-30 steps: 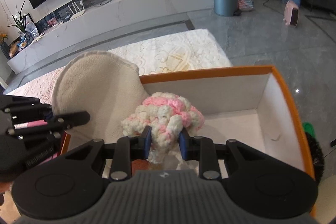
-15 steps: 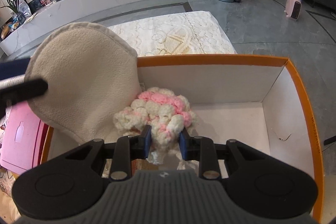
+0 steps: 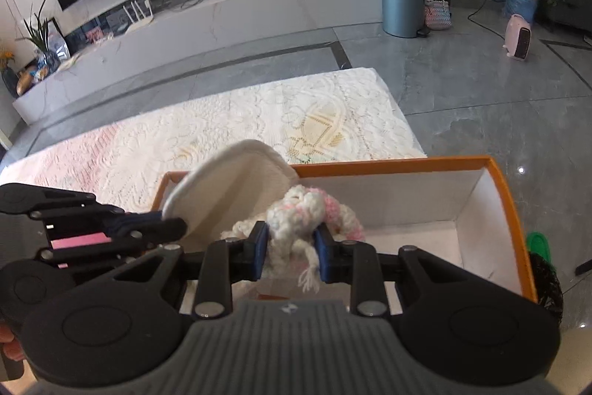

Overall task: Organize soft objects
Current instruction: 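Carry the pad and crocheted piece into the orange box and release them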

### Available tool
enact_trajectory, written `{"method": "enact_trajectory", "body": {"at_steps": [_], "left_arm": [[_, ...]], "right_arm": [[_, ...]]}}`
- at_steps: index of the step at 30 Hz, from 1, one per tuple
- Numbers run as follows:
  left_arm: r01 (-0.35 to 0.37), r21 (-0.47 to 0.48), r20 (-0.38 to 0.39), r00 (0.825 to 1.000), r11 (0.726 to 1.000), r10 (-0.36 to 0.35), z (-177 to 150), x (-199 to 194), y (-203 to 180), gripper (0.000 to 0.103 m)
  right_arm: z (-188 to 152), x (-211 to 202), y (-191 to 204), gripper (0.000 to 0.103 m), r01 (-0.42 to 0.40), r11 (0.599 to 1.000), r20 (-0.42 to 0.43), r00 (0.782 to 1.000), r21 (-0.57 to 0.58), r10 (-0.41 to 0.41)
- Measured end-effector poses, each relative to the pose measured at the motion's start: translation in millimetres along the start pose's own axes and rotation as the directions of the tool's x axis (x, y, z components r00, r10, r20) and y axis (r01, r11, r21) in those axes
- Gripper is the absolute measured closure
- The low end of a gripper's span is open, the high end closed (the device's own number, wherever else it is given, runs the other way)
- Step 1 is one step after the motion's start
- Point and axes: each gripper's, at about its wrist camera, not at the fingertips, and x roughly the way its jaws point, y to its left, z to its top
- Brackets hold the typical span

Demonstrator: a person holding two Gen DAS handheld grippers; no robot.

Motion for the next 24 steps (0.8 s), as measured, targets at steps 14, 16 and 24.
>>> {"method": "enact_trajectory", "body": {"at_steps": [14, 16, 24], "left_arm": [[0.045, -0.072, 0.058, 0.997, 0.996, -0.041, -3.3, -15.2, 17.8, 0.085], [0.05, -0.075, 0.06, 0.997, 0.996, -0.045, -2.4, -15.5, 18.3, 0.085], [0.039, -0.08, 0.07, 0.997, 0.996, -0.034, -5.1, -29.0, 21.7, 0.085]], "right_arm": [[-13.9, 68.8, 7.9, 0.078, 0.001, 1.0, -0.227, 0.974, 0.0, -0.001], [-15.4, 69.8, 9.9, 0.077, 0.002, 1.0, -0.234, 0.972, -0.007, -0.004], [-10.1, 39.7, 16.4, 0.057, 0.039, 0.998, -0.184, 0.982, -0.051, -0.048]]}}
